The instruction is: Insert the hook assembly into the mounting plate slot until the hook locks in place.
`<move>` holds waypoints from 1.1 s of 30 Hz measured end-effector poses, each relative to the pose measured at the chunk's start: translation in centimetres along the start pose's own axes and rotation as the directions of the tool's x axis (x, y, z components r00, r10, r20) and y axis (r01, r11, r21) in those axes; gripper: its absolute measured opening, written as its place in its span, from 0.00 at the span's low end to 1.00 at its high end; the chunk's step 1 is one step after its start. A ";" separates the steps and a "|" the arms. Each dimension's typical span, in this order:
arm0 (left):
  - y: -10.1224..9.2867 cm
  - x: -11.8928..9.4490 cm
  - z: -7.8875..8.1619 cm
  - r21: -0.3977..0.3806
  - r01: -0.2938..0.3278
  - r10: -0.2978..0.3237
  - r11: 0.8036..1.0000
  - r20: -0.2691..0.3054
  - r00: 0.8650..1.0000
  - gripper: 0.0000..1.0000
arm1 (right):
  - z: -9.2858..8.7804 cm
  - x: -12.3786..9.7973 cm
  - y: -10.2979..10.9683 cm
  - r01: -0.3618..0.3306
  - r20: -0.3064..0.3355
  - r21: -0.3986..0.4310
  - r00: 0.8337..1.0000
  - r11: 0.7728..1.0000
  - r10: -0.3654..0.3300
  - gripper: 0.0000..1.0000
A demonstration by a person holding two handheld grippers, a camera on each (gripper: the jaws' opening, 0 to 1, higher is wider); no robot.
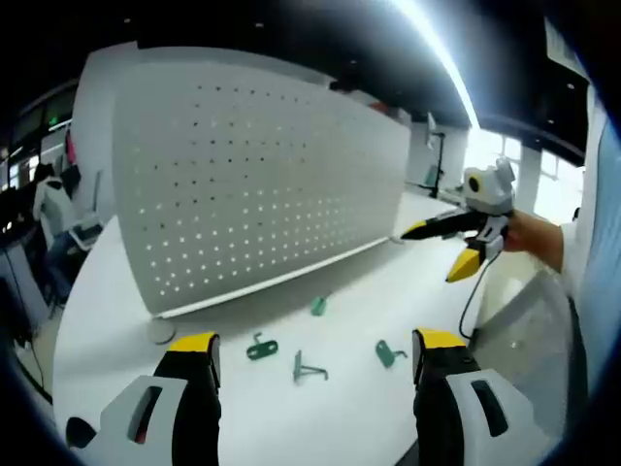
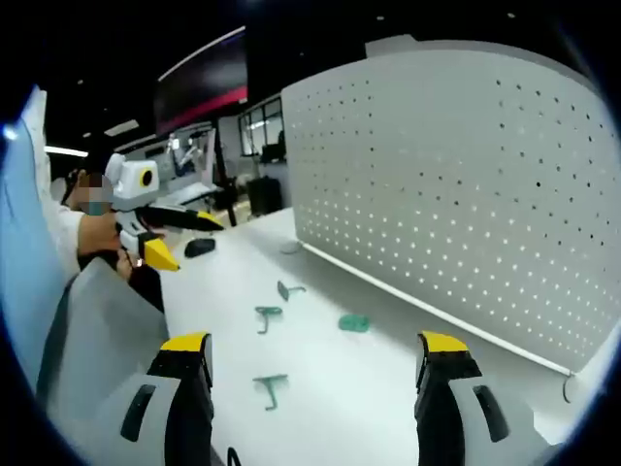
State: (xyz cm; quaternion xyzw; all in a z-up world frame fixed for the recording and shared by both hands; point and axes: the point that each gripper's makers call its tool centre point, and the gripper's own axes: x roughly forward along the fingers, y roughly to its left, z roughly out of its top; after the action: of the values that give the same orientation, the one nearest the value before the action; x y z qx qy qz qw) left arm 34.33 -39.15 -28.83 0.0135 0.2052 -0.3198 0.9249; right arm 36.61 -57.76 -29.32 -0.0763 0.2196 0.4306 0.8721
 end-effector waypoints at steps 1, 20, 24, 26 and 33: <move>0.0 0.0 0.0 0.000 -0.001 0.001 1.000 0.001 1.000 0.83 | 0.0 0.0 0.0 0.000 0.001 0.000 1.000 1.000 0.000 0.87; -0.2 -0.9 0.3 -0.005 -0.019 0.019 1.000 0.034 0.999 0.82 | 0.9 -0.3 1.1 -0.013 -0.007 -0.047 1.000 0.999 0.013 0.87; -0.2 -1.4 0.5 -0.001 -0.024 0.024 1.000 0.048 0.999 0.82 | 1.4 -0.6 1.3 -0.013 -0.002 -0.058 1.000 0.998 0.013 0.87; -0.3 -1.7 0.6 0.002 -0.028 0.028 1.000 0.054 0.998 0.82 | 1.7 -0.7 1.5 -0.011 0.000 -0.070 1.000 0.998 0.011 0.87; -0.9 -2.7 0.8 0.012 -0.033 0.032 0.999 0.074 0.997 0.82 | 2.0 -1.3 2.5 -0.015 0.004 -0.096 1.000 0.995 0.015 0.86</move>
State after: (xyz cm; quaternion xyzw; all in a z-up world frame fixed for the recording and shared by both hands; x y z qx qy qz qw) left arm 32.20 -38.39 -26.97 0.0111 0.1684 -0.3064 0.9368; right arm 34.60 -56.45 -26.81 -0.1152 0.1975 0.4474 0.8646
